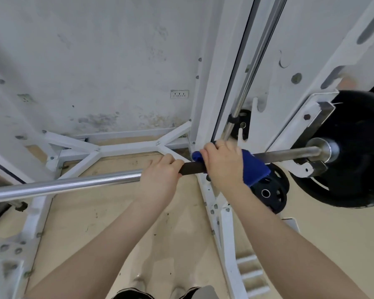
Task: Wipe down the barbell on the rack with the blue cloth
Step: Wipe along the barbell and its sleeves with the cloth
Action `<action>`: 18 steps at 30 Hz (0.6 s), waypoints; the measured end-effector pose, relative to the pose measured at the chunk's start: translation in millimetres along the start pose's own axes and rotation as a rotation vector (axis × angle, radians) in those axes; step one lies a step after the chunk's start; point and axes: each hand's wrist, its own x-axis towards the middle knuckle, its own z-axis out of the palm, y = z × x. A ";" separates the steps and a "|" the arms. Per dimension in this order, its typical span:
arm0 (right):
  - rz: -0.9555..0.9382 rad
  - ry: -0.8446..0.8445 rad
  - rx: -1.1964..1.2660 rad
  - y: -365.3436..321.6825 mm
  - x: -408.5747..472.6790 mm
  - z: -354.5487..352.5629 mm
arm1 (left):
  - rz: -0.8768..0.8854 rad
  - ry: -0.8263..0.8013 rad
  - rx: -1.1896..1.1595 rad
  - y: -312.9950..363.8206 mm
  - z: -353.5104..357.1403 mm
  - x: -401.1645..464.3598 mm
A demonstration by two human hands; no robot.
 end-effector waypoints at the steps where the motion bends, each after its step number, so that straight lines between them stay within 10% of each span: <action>1: -0.073 0.018 0.038 -7.2 -1.2 2.6 | -0.013 0.012 -0.017 0.6 1.0 0.3; 9: 0.168 0.016 -0.074 79.3 9.9 -2.7 | -0.107 0.059 -0.099 2.3 2.5 -0.6; 18: -0.156 -0.066 0.146 23.8 11.6 -9.9 | -0.133 0.044 -0.108 4.4 -0.4 0.0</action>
